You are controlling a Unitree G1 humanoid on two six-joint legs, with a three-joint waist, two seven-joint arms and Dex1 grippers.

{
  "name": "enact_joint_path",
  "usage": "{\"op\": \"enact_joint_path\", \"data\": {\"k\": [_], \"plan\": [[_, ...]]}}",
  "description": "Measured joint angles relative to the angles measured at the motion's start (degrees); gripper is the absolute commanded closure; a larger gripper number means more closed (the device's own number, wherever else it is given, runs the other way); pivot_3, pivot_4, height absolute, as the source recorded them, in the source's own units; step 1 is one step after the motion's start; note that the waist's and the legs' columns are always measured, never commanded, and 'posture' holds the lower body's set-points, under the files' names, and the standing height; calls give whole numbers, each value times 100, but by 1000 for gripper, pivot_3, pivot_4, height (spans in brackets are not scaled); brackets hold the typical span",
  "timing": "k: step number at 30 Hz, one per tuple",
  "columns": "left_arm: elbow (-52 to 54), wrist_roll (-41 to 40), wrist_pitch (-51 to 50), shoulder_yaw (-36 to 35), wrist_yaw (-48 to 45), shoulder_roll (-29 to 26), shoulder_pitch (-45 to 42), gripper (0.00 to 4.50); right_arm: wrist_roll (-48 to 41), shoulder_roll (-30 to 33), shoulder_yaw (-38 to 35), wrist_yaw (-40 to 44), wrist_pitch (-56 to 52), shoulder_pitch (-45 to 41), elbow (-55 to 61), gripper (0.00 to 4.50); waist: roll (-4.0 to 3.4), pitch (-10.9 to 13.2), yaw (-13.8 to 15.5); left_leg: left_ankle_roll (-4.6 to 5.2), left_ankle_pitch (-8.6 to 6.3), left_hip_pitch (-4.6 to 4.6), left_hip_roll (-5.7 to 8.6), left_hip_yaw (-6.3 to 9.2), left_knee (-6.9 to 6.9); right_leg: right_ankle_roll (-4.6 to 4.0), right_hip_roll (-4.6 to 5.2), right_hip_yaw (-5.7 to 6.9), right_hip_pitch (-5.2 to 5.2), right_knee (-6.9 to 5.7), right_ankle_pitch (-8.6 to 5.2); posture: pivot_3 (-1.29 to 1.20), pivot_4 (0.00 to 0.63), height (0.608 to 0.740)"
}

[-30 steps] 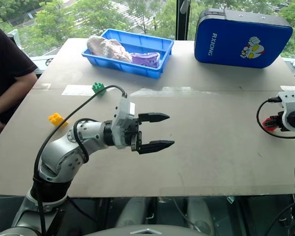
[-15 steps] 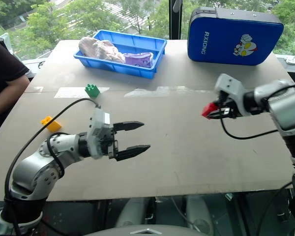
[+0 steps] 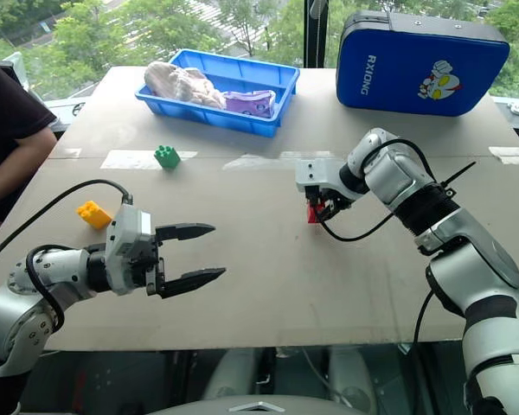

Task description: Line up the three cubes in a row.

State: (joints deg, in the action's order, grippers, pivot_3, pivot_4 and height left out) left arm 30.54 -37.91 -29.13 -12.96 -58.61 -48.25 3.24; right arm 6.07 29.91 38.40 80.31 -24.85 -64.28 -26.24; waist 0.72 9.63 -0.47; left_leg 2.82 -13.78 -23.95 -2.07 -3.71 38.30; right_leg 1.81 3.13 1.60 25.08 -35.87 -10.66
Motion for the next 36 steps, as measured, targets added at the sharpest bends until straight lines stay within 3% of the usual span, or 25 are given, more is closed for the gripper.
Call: {"op": "enact_joint_path", "data": {"k": [10,34,36], "plan": [[0,20,0,-5,34,-22,58,31,492,-465,-2,9,58,-197,-429,3167,-3,1,-35,6,-5,5,-8,-7,-2,-2,-8,-4,6,-9,2,0,150,740],[186,-163,-154,-5,172,-22,109,31,739,-561,-18,64,334,-120,-492,3167,-3,1,-37,4,-6,5,-8,-28,-3,-2,-7,-8,8,-8,2,0,150,740],[193,-170,-162,-6,208,-22,113,31,750,-572,-20,66,368,-116,-513,2075,-2,1,-37,4,-6,5,-8,-30,-3,-2,-8,-8,8,-8,2,0,150,740]]}}
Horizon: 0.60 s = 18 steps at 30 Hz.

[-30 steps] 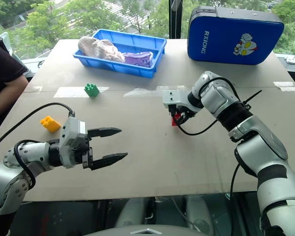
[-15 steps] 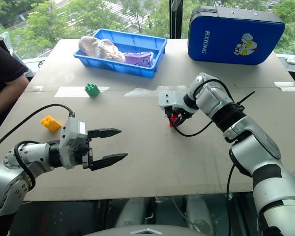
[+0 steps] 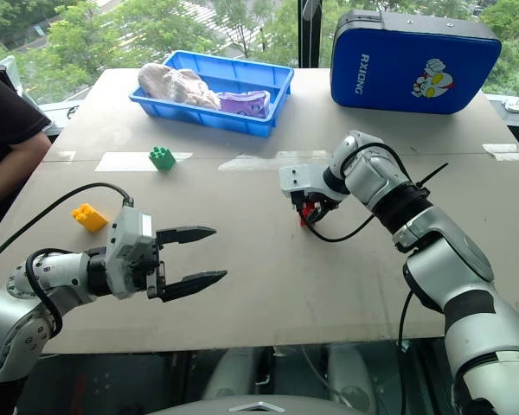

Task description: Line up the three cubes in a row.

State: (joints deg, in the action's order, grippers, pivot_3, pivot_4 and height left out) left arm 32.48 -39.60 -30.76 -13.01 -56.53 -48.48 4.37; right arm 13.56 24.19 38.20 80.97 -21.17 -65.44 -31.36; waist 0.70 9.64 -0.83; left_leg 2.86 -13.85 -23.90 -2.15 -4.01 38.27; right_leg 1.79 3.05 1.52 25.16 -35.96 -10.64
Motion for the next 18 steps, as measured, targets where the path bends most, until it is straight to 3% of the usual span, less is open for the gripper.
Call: {"op": "enact_joint_path", "data": {"k": [5,14,18], "plan": [[1,-20,-12,0,9,0,22,31,31,-32,0,33,4,1,-48,31,0,0,2,0,0,0,0,-1,0,0,1,-1,0,0,0,0,150,740],[-3,-44,-12,-1,12,0,28,31,-19,36,-91,210,-137,67,132,31,0,0,3,0,0,0,0,0,0,0,1,-1,0,0,0,0,150,740],[-201,-137,-147,-134,485,342,-101,31,-559,445,-629,521,-622,325,1155,31,-2,1,45,0,0,-2,0,9,-1,0,3,1,-1,2,0,0,150,740]]}}
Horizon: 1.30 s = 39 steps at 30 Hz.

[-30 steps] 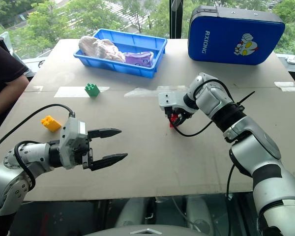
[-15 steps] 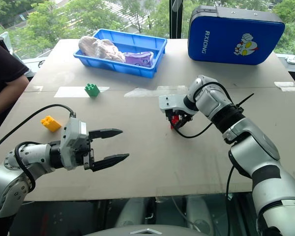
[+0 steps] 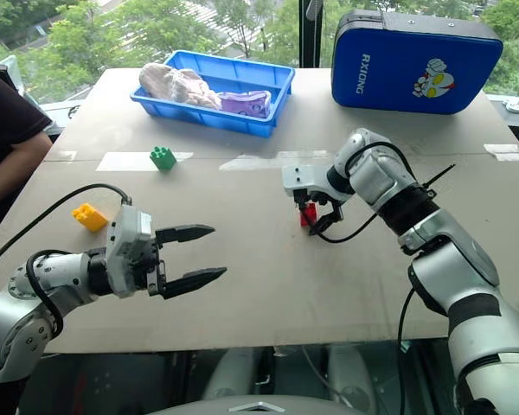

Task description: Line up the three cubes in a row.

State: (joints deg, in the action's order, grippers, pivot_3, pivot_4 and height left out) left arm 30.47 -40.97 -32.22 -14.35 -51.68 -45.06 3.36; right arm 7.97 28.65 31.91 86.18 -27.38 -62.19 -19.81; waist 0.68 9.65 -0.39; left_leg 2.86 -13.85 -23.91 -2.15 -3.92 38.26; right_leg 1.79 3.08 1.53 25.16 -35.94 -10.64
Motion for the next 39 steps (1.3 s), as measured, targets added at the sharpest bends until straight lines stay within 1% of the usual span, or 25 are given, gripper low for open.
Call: {"op": "enact_joint_path", "data": {"k": [1,3,5,7,8,9,10,12,13,14,15,17,18,19,20,23,28,31,32,33,34,35,36,38,39], "plan": [[-88,-11,-27,-77,154,99,-25,31,-177,96,-187,34,-93,66,245,31,1,0,7,0,0,0,0,4,0,0,0,0,0,0,0,0,150,740],[-338,78,-95,-236,742,365,-148,31,-811,355,-957,44,-469,394,1170,31,2,-1,13,1,-1,0,0,11,0,2,0,0,-1,1,1,0,150,740],[-485,221,-94,-340,1156,560,-212,31,-1294,415,-1553,-56,-573,670,1791,31,4,-2,16,1,-1,0,1,14,0,8,-1,0,-3,0,5,0,150,740],[-652,592,-325,-417,2186,925,-548,31,-2106,323,-2724,-579,-1039,1207,2829,31,6,-2,34,1,-1,0,0,18,1,23,-1,1,-5,-3,14,0,150,740],[-682,965,-748,-385,2957,1037,-861,31,-2536,203,-3411,-996,-1451,1458,3355,31,13,0,79,1,0,0,1,29,3,24,-2,7,-9,-4,16,0,150,740],[-819,1222,-1115,-387,3567,1072,-1168,31,-2830,151,-3975,-1420,-1746,1648,3859,31,18,-4,114,1,0,3,1,30,4,22,-4,7,-11,-5,18,0,150,740],[-993,1344,-1350,-405,3932,1144,-1464,31,-2952,112,-4424,-1802,-1843,1925,4313,31,27,-10,153,0,-1,6,2,38,5,21,-3,17,-20,-4,17,0,150,740],[-1431,1540,-1588,-441,4384,1327,-2013,31,-3021,17,-4937,-2438,-1867,2614,5060,31,44,-24,165,-1,-2,12,3,41,2,21,-1,25,-33,6,16,0,150,740],[-1867,1677,-1616,-339,4485,1406,-2439,31,-3026,-119,-5116,-2784,-1826,3347,5556,31,53,-30,205,-2,-2,10,10,40,8,20,0,43,-44,5,15,0,150,740],[-2102,1737,-1599,-275,4478,1419,-2619,31,-3042,-152,-5090,-2894,-1820,3657,5704,31,56,-31,194,-3,-2,10,9,33,8,21,0,38,-41,6,15,0,150,740],[-2552,1844,-1505,-93,4383,1421,-2930,31,-3051,-157,-5054,-3035,-1801,4075,5875,31,49,-27,185,-2,-1,10,13,31,8,21,2,23,-36,4,15,0,150,740],[-3403,2055,-1217,161,4153,1387,-3406,31,-3113,-154,-5021,-3227,-1738,4352,6028,31,48,-26,125,-1,-1,15,32,17,12,8,1,19,-37,4,8,0,150,740],[-4308,2275,-907,400,3943,1306,-3885,31,-3193,-143,-5014,-3380,-1676,4416,6135,31,51,-27,94,0,0,19,31,9,12,0,-3,18,-37,3,4,0,150,740],[-4547,2347,-793,434,3883,1277,-4003,31,-3216,-137,-5004,-3420,-1641,4434,6172,31,54,-27,55,0,-1,20,25,7,12,1,-8,17,-36,4,3,0,150,740],[-5194,2520,-510,573,3713,1197,-4322,31,-3247,-55,-4981,-3501,-1552,4518,6218,31,55,-27,27,0,-1,22,23,6,10,0,-9,19,-37,3,3,0,150,740],[-6652,2971,219,842,3346,1072,-4955,31,-3317,53,-4886,-3714,-1476,4642,6228,31,57,-26,-4,-1,-1,13,17,6,3,6,-13,23,-27,4,12,0,150,740],[-8594,3529,1484,1087,3069,1081,-5841,31,-3463,138,-4793,-4162,-1416,4796,6372,31,72,-17,28,0,-2,-1,14,-4,3,18,-9,21,-18,12,18,0,150,740],[-9132,3674,1846,1120,3050,1081,-6063,31,-3499,162,-4783,-4304,-1362,4876,6409,31,76,-15,36,0,-2,-1,8,-10,4,19,-6,17,-18,13,18,0,150,740],[-9434,3759,2018,1148,3043,1088,-6190,293,-3518,198,-4776,-4379,-1347,4966,6448,1,78,-15,50,1,-2,-1,8,-10,5,19,-6,17,-18,12,18,0,150,740],[-9486,3770,2049,1149,3042,1087,-6206,293,-3522,208,-4768,-4395,-1346,4982,6453,1,79,-15,51,1,-2,-1,8,-10,5,19,-6,18,-18,12,18,0,150,740],[-9692,3838,2207,1152,3016,1094,-6257,770,-3538,231,-4766,-4441,-1340,5029,6478,0,80,-15,61,1,-2,-1,6,-10,6,19,-6,16,-18,11,18,0,150,740],[-9912,3897,2344,1161,2917,1116,-6341,1066,-3617,306,-4767,-4475,-1316,5131,6545,0,82,-14,83,1,-2,-1,6,-9,7,19,-7,18,-18,10,18,0,150,740],[-9972,3914,2383,1160,2892,1116,-6359,1503,-3643,317,-4767,-4478,-1316,5170,6586,0,83,-13,99,1,-2,-1,5,-8,6,19,-7,18,-17,10,18,0,150,740],[-10122,3974,2523,1157,2854,1122,-6403,2232,-3770,424,-4768,-4480,-1271,5254,6642,0,84,-13,111,1,-2,-1,5,-9,7,19,-7,18,-17,8,19,0,150,740],[-10159,3982,2569,1153,2824,1121,-6404,2871,-3821,506,-4773,-4472,-1250,5303,6662,0,85,-13,113,1,-2,-1,4,-8,7,19,-6,18,-17,9,19,0,150,740]]}}
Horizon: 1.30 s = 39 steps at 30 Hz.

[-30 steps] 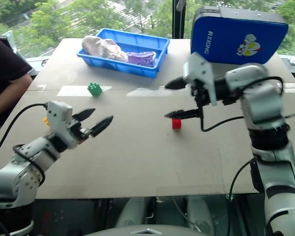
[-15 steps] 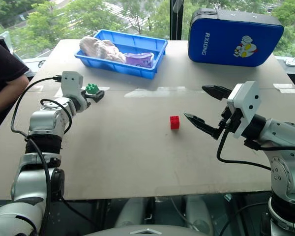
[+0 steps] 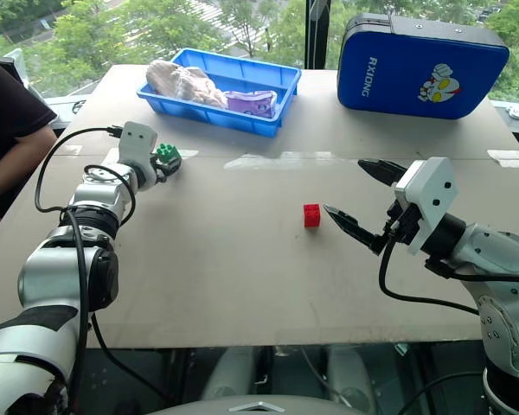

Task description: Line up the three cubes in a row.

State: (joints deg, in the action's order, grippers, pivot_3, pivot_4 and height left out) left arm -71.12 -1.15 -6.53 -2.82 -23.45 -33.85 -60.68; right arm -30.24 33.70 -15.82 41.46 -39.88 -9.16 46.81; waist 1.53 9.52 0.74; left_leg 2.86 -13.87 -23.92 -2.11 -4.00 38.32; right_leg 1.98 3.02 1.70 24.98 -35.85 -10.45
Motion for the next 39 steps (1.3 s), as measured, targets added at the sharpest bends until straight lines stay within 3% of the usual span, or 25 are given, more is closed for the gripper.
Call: {"op": "enact_joint_path", "data": {"k": [1,11,15,22,28,39], "plan": [[-16,1,61,-7,-20,1,0,3183,-41,47,-9,12,8,30,8,0,2,1,0,0,0,0,0,0,0,0,0,0,0,0,0,0,150,740],[-84,62,625,-13,-783,-84,19,3183,-563,740,-122,381,272,444,-7,0,20,8,3,0,0,0,-1,-1,1,0,1,0,0,0,0,0,150,740],[493,-86,676,-2,-2036,-102,238,3183,-685,919,-172,549,439,478,-97,0,22,8,2,0,0,0,-2,-1,1,-6,2,-1,-1,0,-3,0,150,740],[2678,-729,330,190,-4216,70,1267,3183,-881,1025,-262,575,573,525,-207,0,22,8,2,0,0,0,-5,0,3,-22,3,-6,-1,-3,-12,0,150,740],[3463,-872,-25,884,-5852,-2,1568,3183,-1302,1032,-314,332,366,901,-139,0,22,7,7,1,0,3,-4,2,7,-24,-1,-9,-3,-6,-14,0,150,740],[3451,-573,384,1470,-6526,4,1292,3183,-1505,980,-625,-50,439,1797,270,0,23,6,4,3,-1,2,-3,5,9,-18,-4,-13,-3,-5,-18,0,150,740]]}}
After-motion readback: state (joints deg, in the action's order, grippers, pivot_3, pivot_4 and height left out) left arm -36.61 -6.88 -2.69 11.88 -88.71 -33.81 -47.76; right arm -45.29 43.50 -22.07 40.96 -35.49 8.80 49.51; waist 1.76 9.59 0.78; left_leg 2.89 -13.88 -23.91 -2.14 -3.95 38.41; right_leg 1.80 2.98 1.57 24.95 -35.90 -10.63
